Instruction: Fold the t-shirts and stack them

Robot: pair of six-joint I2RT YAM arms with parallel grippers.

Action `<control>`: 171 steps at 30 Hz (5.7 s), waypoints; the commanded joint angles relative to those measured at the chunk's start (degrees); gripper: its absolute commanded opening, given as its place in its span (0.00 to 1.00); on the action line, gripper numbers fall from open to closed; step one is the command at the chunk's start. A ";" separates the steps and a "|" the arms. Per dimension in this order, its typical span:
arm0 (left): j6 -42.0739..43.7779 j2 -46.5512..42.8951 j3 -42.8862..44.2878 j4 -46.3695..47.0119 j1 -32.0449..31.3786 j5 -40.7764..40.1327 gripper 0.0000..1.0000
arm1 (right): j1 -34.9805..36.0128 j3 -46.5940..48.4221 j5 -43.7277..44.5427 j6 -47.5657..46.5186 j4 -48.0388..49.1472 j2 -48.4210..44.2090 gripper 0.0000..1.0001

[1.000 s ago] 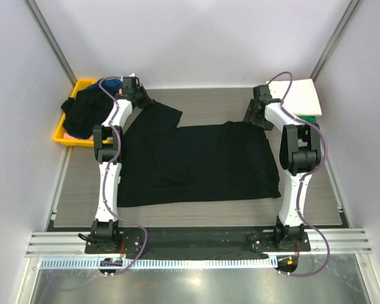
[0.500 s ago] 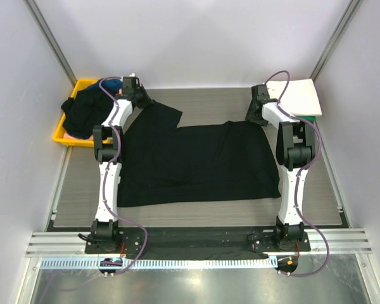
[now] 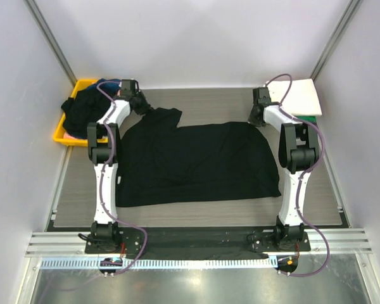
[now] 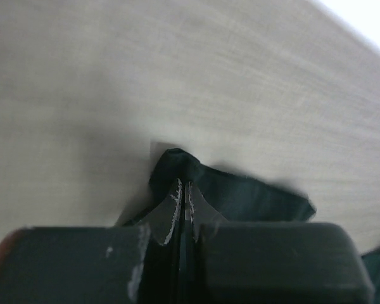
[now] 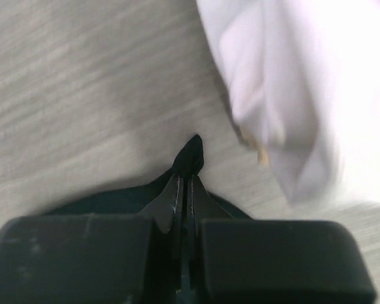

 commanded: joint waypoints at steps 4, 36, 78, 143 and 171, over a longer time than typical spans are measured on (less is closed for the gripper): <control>0.66 -16.77 -9.40 -3.45 0.10 -1.32 0.00 | 0.68 -3.57 -5.09 -0.65 -2.19 -9.73 0.01; -1.09 -89.38 -71.28 -17.50 -0.07 -12.49 0.00 | 0.15 -33.36 0.87 -1.18 -1.93 -38.12 0.01; -17.27 -47.95 -74.31 6.31 -10.79 -19.86 0.56 | 19.55 -58.93 -8.09 14.89 3.96 -42.05 0.82; -14.11 -81.39 -96.52 10.27 -17.21 -7.56 0.89 | 22.30 39.99 -9.06 -2.59 -16.96 26.73 0.90; -24.12 -102.56 -100.56 -8.01 -25.47 -11.08 0.78 | 25.73 -19.17 -6.60 8.74 -8.43 -32.24 0.91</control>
